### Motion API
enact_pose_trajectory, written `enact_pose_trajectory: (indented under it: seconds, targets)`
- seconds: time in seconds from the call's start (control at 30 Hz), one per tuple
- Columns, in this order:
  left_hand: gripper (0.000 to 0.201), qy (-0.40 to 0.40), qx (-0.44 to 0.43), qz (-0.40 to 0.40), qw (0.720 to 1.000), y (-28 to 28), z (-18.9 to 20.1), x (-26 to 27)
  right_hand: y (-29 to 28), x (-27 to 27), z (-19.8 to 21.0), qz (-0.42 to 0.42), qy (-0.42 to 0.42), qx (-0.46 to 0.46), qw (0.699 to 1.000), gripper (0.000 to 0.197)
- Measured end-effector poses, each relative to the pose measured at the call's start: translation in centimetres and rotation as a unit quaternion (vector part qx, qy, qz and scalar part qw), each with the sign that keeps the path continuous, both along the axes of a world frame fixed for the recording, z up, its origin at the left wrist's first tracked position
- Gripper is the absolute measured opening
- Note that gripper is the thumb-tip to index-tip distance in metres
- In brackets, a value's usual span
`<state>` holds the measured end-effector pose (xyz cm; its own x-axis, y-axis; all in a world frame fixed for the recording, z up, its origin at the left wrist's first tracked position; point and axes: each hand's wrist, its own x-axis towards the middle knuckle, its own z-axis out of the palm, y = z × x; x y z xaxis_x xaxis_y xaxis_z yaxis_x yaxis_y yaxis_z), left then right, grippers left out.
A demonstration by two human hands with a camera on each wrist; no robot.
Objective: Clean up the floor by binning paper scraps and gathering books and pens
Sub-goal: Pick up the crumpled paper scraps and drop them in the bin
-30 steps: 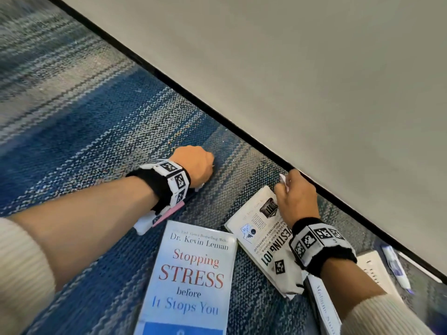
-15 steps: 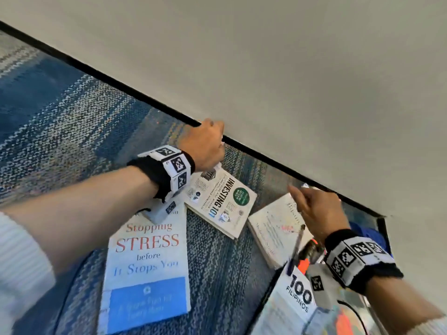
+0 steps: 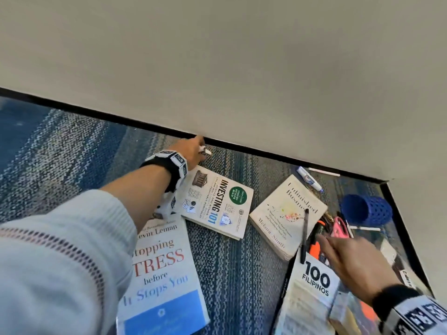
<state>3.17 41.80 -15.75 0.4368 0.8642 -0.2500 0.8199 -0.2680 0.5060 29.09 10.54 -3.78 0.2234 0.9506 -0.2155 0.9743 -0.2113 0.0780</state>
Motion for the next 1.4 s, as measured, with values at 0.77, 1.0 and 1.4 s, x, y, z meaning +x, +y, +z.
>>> enact_pose_trajectory:
  seconds: [0.77,1.0,1.4]
  targets:
    - [0.023,-0.027,0.129,-0.249,0.959,-11.9,10.4,7.3,-9.9,3.2,6.0,-0.035,-0.024,-0.034,0.999,0.04]
    - [0.02,-0.102,0.176,-0.374,0.905,-25.4,17.1,16.1,-18.3,5.2,10.3,-0.056,-0.022,0.095,0.994,0.024]
    - [0.029,-0.194,0.176,-0.563,0.784,-53.2,27.9,29.8,-37.1,9.4,17.6,-0.191,0.087,0.149,0.966,0.025]
